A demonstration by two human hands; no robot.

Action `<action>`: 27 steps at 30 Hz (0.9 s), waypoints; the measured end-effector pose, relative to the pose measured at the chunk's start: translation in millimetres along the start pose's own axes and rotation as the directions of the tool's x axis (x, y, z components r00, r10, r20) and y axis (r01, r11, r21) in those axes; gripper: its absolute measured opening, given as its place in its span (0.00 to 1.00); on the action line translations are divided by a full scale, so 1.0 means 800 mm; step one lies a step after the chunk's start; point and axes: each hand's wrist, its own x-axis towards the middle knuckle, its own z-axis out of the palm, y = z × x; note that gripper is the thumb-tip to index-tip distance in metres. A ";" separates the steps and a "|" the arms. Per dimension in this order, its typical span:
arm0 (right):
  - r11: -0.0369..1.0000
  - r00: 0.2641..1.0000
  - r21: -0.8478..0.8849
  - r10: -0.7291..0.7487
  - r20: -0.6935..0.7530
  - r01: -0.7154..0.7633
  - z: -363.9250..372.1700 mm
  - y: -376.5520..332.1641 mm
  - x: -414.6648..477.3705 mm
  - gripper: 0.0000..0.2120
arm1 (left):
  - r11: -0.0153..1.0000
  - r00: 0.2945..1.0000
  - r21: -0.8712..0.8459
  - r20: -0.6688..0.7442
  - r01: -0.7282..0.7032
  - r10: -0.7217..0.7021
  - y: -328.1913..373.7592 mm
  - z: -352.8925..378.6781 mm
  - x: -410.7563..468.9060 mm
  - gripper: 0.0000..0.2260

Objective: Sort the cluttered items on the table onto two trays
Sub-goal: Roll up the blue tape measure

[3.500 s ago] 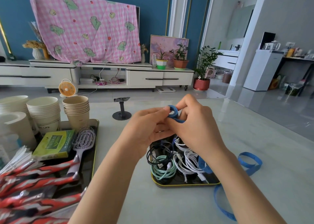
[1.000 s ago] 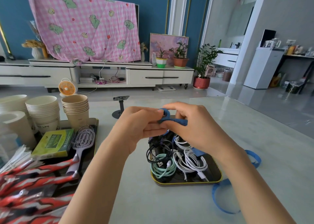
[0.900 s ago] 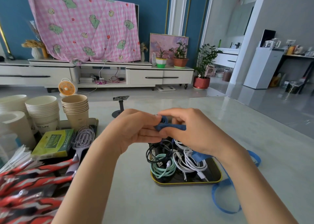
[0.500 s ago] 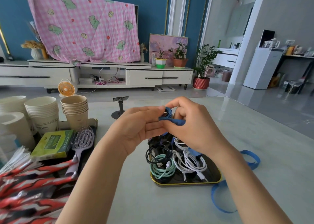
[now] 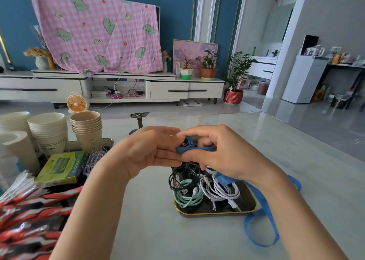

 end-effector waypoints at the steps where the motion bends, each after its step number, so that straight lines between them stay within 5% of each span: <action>1: 1.000 1.000 0.017 -0.008 0.018 0.008 0.000 -0.001 0.000 0.14 | 1.000 0.999 0.027 0.032 0.004 -0.005 0.001 -0.004 -0.002 0.26; 4: 1.000 1.000 0.005 -0.008 -0.015 0.009 0.004 -0.001 0.001 0.13 | 0.999 0.996 0.045 0.085 -0.025 0.021 0.002 -0.010 -0.006 0.21; 10: 0.980 0.918 -0.188 -0.009 -0.395 -0.071 0.024 -0.001 0.009 0.15 | 0.954 0.996 -0.288 0.008 -0.078 0.084 0.000 0.030 0.007 0.12; 16: 0.916 0.851 -0.359 -0.038 -0.524 -0.180 0.027 -0.005 0.010 0.16 | 0.877 0.986 -0.452 -0.116 -0.161 0.121 -0.004 0.057 0.011 0.05; 21: 0.949 0.889 -0.297 -0.042 -0.456 -0.107 0.024 0.002 0.011 0.13 | 0.951 0.960 -0.218 -0.220 -0.219 0.171 -0.008 0.049 0.012 0.05; 27: 0.999 0.999 -0.038 0.009 -0.053 -0.011 -0.002 0.007 0.004 0.13 | 0.997 0.997 -0.071 -0.070 -0.019 0.014 0.003 0.018 0.001 0.05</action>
